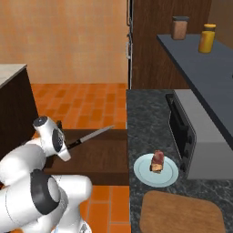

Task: Pick up the knife from the drawer and place it on the cutting board. Then place the meat from the plate to the cutting board.

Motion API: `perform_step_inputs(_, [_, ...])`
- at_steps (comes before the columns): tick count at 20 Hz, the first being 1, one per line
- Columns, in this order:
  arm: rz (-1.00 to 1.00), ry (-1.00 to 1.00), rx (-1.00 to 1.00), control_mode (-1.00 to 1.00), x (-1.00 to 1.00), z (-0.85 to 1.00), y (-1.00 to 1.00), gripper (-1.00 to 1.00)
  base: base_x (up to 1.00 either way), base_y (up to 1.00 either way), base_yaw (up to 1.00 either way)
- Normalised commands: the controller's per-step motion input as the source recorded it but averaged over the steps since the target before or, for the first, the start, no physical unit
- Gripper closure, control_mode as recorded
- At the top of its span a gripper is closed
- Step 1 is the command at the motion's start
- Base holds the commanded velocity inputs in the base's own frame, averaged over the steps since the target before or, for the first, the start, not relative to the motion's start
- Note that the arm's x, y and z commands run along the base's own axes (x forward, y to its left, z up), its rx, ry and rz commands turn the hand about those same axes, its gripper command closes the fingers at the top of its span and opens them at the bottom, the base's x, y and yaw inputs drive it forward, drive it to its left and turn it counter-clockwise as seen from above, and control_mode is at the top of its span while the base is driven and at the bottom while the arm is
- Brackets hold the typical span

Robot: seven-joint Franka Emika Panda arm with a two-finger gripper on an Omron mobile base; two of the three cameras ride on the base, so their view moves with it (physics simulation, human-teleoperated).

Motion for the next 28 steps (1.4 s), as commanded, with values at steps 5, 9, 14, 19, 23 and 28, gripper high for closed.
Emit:
perform_step_inputs(5, [-0.13, 0.05, 0.03, -1.0, -0.04, 0.59, 0.0, 1.0, 0.0, 0.0, 0.0])
perform_step_inputs(9, [-0.05, 0.0, 0.07, -1.0, -0.11, 0.01, 0.0, 1.0, 0.0, 0.0, 0.0])
perform_step_inputs(14, [-0.66, -0.04, 0.07, -1.0, -0.19, 0.03, 0.46, 1.0, 0.0, 0.0, 0.0])
perform_step_inputs(19, [-0.81, 0.0, 0.05, -1.0, 0.05, 0.01, 0.17, 1.0, 0.0, 0.0, 0.0])
perform_step_inputs(23, [0.25, -0.11, 0.18, -1.0, 0.5, 0.01, -0.94, 1.0, 0.0, 0.0, 0.0])
perform_step_inputs(28, [0.35, -0.04, 0.16, -1.0, 0.21, 0.12, -0.75, 1.0, 0.0, 0.0, 0.0])
